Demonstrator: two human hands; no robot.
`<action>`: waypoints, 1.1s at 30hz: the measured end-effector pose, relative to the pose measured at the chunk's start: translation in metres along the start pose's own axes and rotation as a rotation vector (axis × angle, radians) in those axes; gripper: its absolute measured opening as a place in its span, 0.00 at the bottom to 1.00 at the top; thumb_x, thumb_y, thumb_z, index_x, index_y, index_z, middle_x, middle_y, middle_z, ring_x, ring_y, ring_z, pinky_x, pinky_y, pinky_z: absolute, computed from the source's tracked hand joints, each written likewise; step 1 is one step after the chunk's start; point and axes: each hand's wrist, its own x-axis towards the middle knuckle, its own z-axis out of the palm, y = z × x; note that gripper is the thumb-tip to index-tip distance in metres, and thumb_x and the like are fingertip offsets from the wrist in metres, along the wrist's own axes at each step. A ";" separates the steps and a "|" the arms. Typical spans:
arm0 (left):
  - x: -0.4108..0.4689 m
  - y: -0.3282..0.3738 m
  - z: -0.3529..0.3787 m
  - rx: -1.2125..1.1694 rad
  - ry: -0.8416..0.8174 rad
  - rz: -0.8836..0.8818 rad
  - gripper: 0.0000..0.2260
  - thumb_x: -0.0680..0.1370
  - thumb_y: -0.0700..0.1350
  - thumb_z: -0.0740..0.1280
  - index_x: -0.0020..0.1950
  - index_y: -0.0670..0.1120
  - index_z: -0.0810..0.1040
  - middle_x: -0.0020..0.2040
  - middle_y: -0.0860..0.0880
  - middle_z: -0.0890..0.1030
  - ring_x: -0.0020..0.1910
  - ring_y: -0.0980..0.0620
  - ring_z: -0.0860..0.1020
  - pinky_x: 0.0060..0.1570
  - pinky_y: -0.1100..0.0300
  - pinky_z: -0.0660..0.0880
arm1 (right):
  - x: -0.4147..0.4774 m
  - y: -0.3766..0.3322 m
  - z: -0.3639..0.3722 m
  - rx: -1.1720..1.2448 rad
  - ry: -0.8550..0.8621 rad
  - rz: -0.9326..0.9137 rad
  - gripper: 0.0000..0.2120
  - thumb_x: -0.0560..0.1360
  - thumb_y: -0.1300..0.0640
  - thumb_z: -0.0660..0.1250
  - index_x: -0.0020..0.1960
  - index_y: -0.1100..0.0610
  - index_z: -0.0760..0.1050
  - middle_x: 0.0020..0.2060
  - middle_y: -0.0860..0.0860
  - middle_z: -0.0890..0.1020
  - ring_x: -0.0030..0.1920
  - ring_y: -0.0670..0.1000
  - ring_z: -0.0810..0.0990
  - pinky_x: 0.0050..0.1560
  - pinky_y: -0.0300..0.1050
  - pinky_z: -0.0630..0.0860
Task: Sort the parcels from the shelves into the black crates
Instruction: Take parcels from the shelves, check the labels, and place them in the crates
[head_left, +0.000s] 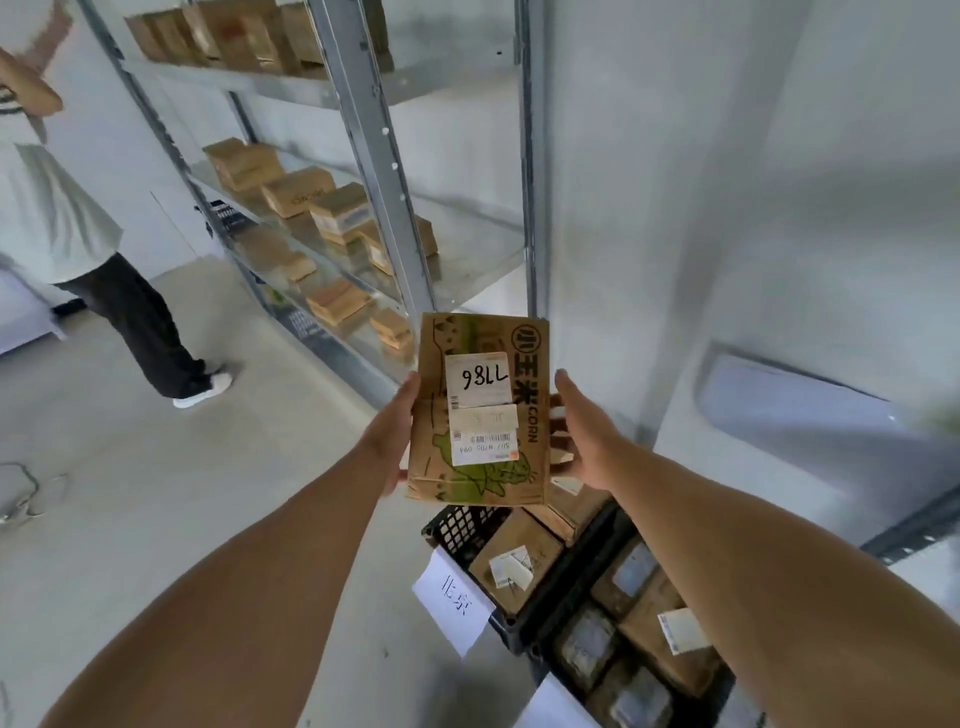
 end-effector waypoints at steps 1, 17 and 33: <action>0.016 0.004 0.001 0.006 -0.032 -0.004 0.22 0.81 0.67 0.48 0.62 0.58 0.75 0.57 0.53 0.76 0.58 0.48 0.71 0.67 0.39 0.62 | 0.010 -0.002 0.001 0.001 0.017 0.006 0.28 0.81 0.32 0.53 0.52 0.54 0.77 0.50 0.57 0.85 0.55 0.60 0.81 0.66 0.67 0.71; 0.265 0.049 0.016 0.148 -0.544 -0.189 0.27 0.78 0.70 0.51 0.61 0.55 0.80 0.64 0.50 0.78 0.63 0.45 0.74 0.64 0.37 0.69 | 0.160 0.002 0.023 0.355 0.529 0.102 0.33 0.79 0.28 0.51 0.56 0.52 0.81 0.51 0.55 0.87 0.58 0.61 0.82 0.68 0.67 0.70; 0.356 -0.077 0.023 0.301 -0.601 -0.496 0.24 0.81 0.66 0.52 0.56 0.50 0.78 0.52 0.46 0.81 0.47 0.49 0.77 0.40 0.52 0.71 | 0.228 0.155 0.045 0.638 0.690 0.347 0.28 0.79 0.28 0.52 0.58 0.46 0.79 0.56 0.56 0.85 0.60 0.62 0.80 0.68 0.68 0.71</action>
